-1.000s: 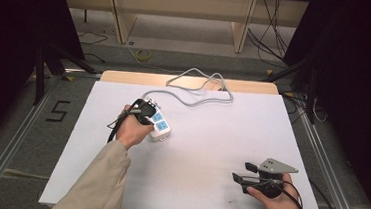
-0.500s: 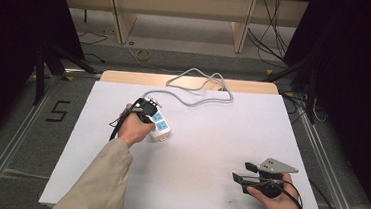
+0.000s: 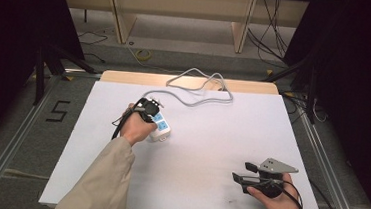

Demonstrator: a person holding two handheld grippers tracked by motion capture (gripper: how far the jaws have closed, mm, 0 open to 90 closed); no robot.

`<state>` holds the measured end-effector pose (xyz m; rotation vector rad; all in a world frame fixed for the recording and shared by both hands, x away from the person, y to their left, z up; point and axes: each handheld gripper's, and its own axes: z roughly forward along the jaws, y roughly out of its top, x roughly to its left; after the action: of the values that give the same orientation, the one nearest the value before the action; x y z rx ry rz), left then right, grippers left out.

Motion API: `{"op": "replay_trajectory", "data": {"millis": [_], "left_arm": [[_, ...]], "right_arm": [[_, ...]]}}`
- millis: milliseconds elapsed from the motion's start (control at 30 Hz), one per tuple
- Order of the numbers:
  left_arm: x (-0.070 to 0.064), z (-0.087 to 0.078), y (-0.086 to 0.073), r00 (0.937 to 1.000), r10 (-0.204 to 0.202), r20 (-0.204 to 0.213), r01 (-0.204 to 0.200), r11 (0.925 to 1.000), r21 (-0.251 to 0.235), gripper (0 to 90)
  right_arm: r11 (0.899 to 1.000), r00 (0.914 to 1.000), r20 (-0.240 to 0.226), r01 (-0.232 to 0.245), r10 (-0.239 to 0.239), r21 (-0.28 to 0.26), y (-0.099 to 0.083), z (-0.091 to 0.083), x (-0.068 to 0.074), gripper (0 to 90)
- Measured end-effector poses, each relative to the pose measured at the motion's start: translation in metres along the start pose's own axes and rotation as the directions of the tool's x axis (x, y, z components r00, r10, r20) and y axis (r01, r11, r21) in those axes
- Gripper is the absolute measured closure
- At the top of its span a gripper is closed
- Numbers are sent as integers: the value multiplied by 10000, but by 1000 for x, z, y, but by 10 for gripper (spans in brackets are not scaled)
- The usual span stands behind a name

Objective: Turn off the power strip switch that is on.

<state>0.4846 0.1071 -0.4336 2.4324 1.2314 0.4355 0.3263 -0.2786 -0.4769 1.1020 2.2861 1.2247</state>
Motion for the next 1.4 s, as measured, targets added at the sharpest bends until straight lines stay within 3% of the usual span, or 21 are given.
{"op": "replay_trajectory", "data": {"millis": [1400], "left_arm": [[1, 7, 5, 9998, -19, 184, 11, 9991, 429, 897]], "right_arm": [[10000, 10000, -13, 21, -21, 15, 0, 0, 0, 359]]}}
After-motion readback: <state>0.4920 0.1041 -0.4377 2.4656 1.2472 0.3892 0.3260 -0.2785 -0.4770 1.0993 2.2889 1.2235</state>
